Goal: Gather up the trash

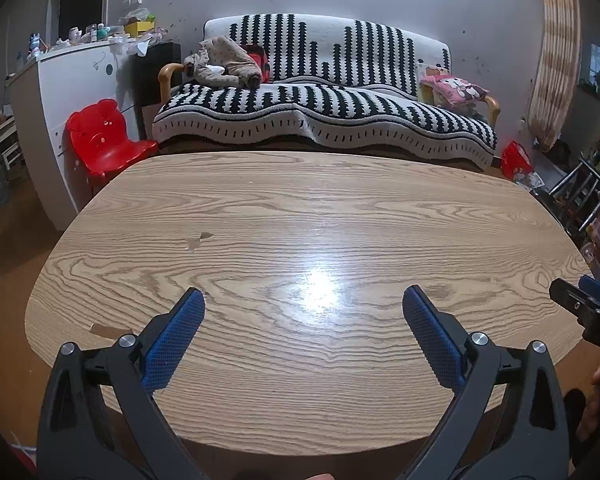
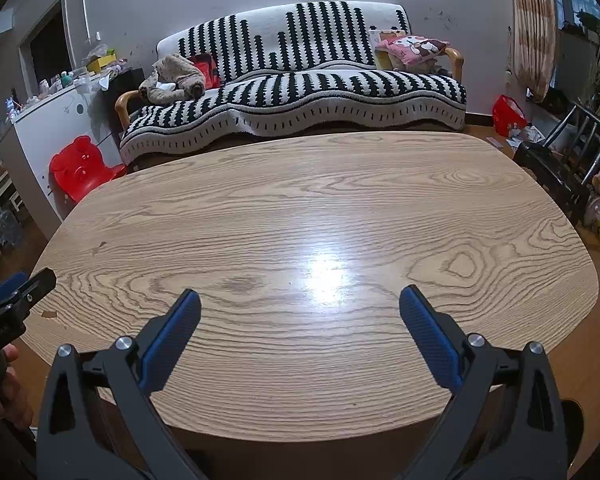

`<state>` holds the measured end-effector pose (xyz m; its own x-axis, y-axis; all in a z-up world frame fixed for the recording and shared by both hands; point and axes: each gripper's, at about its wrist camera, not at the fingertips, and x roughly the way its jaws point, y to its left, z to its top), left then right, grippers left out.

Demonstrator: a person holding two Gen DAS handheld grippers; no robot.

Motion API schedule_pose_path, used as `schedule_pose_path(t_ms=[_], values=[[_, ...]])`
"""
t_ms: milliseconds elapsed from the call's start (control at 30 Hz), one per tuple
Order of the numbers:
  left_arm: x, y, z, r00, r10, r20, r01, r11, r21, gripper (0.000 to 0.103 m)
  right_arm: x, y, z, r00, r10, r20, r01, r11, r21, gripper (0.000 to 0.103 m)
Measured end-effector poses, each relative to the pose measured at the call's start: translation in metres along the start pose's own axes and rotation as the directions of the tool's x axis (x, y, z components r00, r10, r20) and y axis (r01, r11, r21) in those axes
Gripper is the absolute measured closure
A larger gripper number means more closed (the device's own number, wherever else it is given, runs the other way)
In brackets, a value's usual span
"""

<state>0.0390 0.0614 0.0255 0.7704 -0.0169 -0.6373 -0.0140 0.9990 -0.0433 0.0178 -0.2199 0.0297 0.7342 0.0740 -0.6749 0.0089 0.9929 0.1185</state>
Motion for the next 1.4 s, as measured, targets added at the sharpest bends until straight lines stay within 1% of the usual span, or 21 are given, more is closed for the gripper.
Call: schedule_pose_path(t_ms=[467, 800, 1400], values=[[0.002, 0.002, -0.003, 1.0, 0.007, -0.009, -0.007, 1.0, 0.003, 0.007, 0.001, -0.003, -0.004, 1.0, -0.001, -0.003, 0.001, 1.0, -0.002, 0.007], [0.001, -0.003, -0.002, 1.0, 0.005, 0.0, -0.005, 1.0, 0.03, 0.007, 0.008, 0.001, -0.01, 1.0, -0.012, -0.024, 0.011, 1.0, -0.016, 0.007], [-0.002, 0.003, 0.003, 1.0, -0.002, 0.004, 0.002, 1.0, 0.007, 0.007, 0.012, 0.003, -0.011, 0.999, -0.02, -0.035, 0.019, 0.999, -0.026, 0.007]])
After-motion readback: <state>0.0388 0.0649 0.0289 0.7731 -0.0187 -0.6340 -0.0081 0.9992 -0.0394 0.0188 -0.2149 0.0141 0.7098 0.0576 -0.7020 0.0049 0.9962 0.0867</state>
